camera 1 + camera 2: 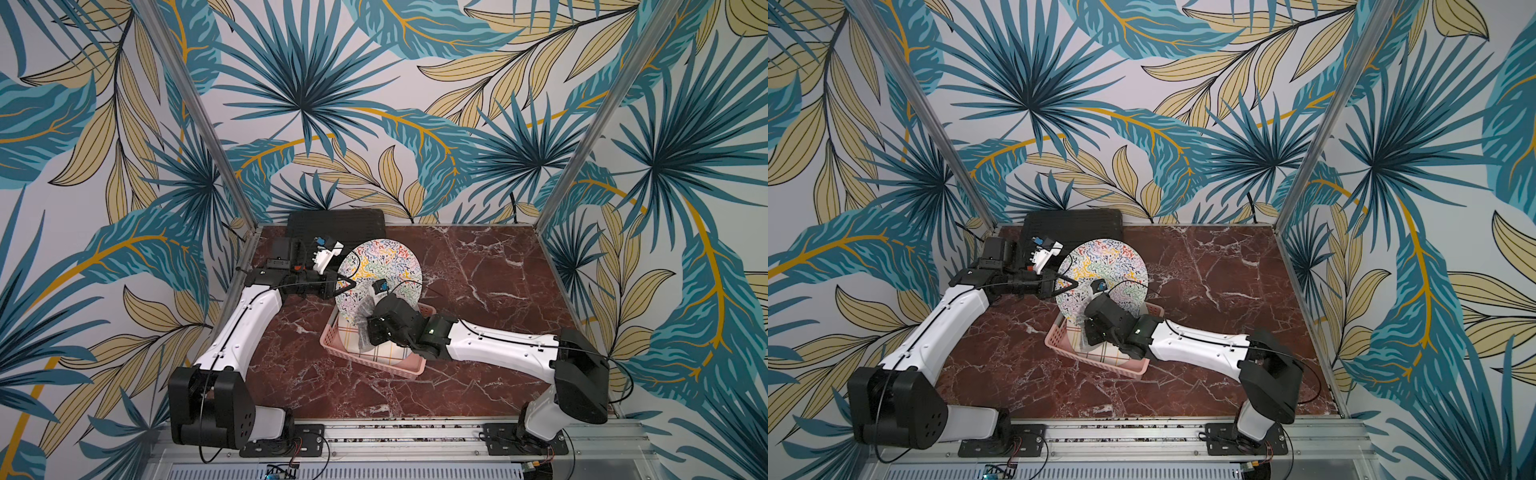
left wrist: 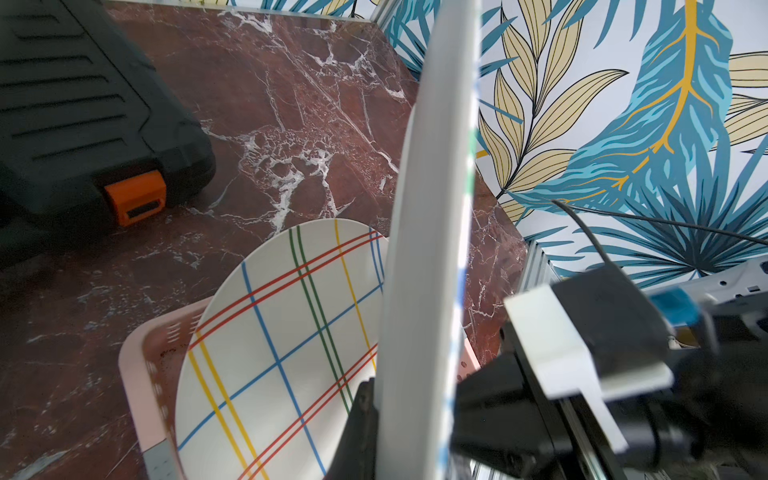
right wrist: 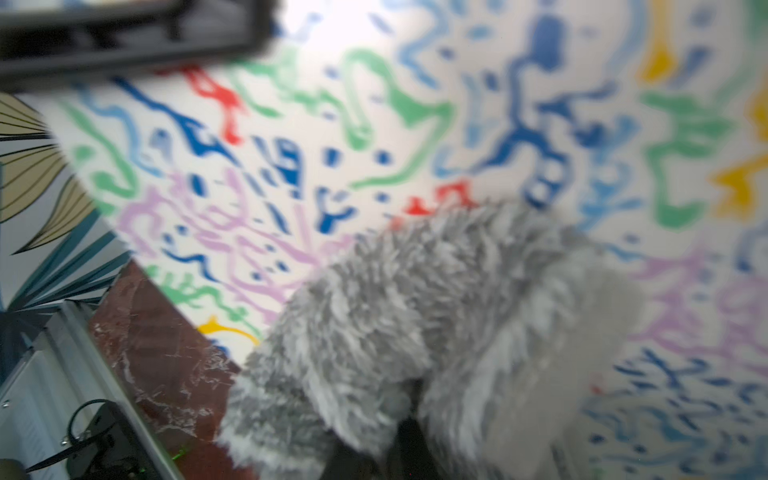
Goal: Wipe the wet plate dry
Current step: Wipe the plate with towel.
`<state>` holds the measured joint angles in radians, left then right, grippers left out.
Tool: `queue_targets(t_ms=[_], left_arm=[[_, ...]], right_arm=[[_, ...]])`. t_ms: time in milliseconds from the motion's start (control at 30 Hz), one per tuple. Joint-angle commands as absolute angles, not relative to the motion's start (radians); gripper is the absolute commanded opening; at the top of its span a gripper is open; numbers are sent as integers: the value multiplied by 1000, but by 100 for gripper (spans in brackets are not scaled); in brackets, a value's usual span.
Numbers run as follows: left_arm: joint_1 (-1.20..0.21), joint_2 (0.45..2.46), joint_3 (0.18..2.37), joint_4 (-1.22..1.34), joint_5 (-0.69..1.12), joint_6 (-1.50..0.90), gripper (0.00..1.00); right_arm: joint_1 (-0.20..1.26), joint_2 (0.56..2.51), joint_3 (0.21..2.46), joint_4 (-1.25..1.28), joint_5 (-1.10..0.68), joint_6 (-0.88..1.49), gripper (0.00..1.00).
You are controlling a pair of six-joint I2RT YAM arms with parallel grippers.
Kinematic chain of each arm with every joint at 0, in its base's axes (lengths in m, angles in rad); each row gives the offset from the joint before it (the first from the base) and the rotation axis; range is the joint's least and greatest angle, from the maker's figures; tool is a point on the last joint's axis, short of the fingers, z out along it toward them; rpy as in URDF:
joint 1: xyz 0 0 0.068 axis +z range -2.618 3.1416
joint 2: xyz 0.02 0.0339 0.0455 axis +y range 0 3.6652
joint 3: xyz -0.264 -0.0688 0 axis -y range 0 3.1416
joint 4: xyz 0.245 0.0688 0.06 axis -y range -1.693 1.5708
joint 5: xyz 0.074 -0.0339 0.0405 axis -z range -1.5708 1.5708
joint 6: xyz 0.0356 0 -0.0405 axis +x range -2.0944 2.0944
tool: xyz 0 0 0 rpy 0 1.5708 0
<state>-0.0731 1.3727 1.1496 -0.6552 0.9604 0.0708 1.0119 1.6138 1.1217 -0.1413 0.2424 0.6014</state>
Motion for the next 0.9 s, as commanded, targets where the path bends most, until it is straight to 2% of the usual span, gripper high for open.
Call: queue_targets(t_ms=[0, 333, 500, 700, 867], left_arm=[[-86, 1320, 1162, -675, 1158, 24, 0], [-85, 1308, 1166, -702, 1163, 61, 0], [-87, 1294, 1191, -751, 1144, 114, 0], [-136, 1296, 1265, -920, 1068, 329, 0], [-226, 1296, 1319, -959, 959, 439, 0]], right_arm=[[905, 1567, 1022, -161, 326, 637, 0], [626, 1427, 1037, -208, 311, 597, 0], [485, 1352, 1061, -299, 226, 598, 0], [408, 1342, 1322, -488, 79, 568, 0], [408, 1479, 1634, -596, -157, 618, 0]])
